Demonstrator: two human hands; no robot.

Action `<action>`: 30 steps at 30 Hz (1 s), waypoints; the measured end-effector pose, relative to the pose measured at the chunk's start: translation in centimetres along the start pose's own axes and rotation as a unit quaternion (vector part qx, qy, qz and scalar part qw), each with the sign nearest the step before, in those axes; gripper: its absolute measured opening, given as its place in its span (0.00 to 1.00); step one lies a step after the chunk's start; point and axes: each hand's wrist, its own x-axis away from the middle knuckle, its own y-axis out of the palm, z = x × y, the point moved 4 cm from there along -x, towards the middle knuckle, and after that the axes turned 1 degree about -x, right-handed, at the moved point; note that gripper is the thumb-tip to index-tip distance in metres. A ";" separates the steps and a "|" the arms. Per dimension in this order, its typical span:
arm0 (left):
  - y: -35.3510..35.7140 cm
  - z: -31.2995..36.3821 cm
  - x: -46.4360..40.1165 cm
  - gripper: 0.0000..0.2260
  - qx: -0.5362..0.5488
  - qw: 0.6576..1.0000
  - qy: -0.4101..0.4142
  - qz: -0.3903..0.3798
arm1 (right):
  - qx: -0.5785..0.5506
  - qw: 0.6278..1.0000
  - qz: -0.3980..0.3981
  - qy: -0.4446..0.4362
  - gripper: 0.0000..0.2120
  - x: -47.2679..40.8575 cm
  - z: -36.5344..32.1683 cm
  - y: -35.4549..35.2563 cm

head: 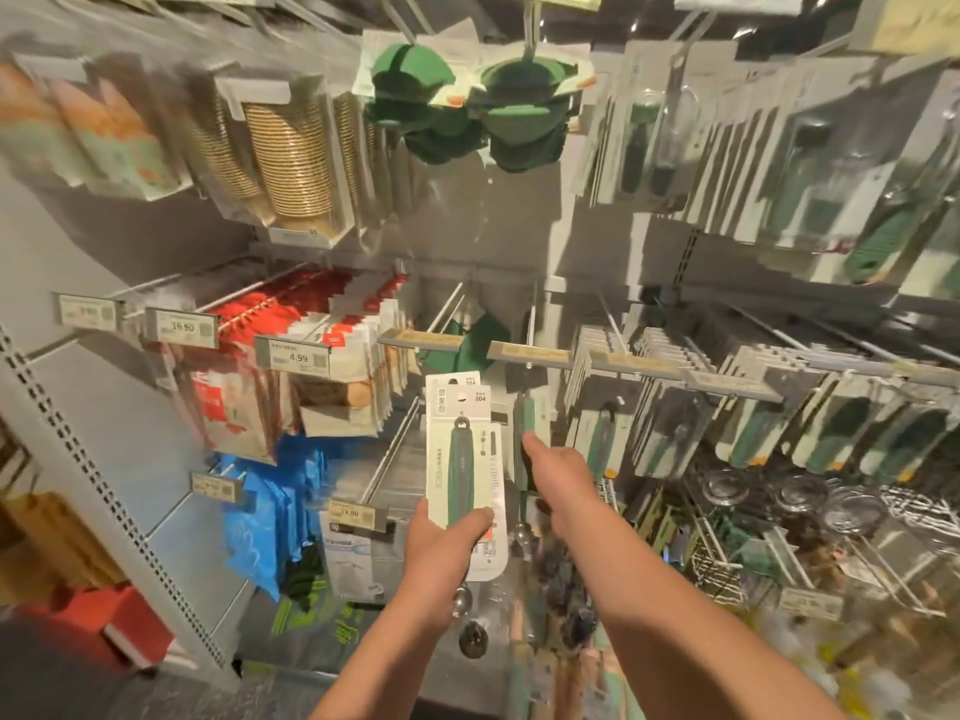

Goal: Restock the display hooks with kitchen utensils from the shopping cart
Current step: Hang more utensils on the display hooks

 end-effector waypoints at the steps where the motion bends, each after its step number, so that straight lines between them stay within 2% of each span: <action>1: -0.1 0.0 -0.1 0.17 -0.001 1.000 -0.001 -0.003 | 0.008 1.000 -0.007 0.001 0.33 -0.4 0.2 0.0; 3: -0.4 -0.1 -0.3 0.17 -0.008 1.000 0.002 -0.007 | 0.015 1.000 -0.009 -0.008 0.33 -0.1 0.3 0.0; 7: -0.6 -0.4 -0.5 0.17 0.001 1.000 0.004 -0.012 | 0.005 1.000 -0.013 -0.006 0.14 0.3 0.8 0.1; 10: -0.3 -0.6 -0.4 0.19 0.004 1.000 0.006 -0.021 | 0.012 0.999 -0.035 -0.038 0.09 1.3 0.6 0.9; 15: 0.3 -0.7 -0.6 0.21 0.003 1.000 0.012 -0.028 | 0.040 0.992 -0.078 -0.090 0.12 2.4 0.2 2.2; 18: 0.4 -0.4 -0.3 0.19 -0.018 0.999 0.021 -0.041 | 0.047 0.992 -0.084 -0.079 0.17 2.6 0.3 2.3; 21: 0.5 -0.5 0.0 0.18 -0.014 0.999 0.015 -0.050 | 0.060 0.991 -0.092 -0.082 0.15 2.8 0.1 2.1; 25: 0.6 0.1 0.5 0.13 0.016 0.999 0.005 -0.048 | 0.028 0.992 -0.096 -0.076 0.12 2.7 0.3 1.6; 27: 0.4 0.3 0.8 0.16 0.018 0.999 -0.015 -0.038 | 0.032 0.993 -0.085 -0.082 0.12 2.5 0.6 1.3; 30: 0.1 0.1 0.4 0.29 0.014 0.999 -0.038 -0.020 | 0.040 0.992 -0.075 -0.089 0.12 2.5 1.1 0.9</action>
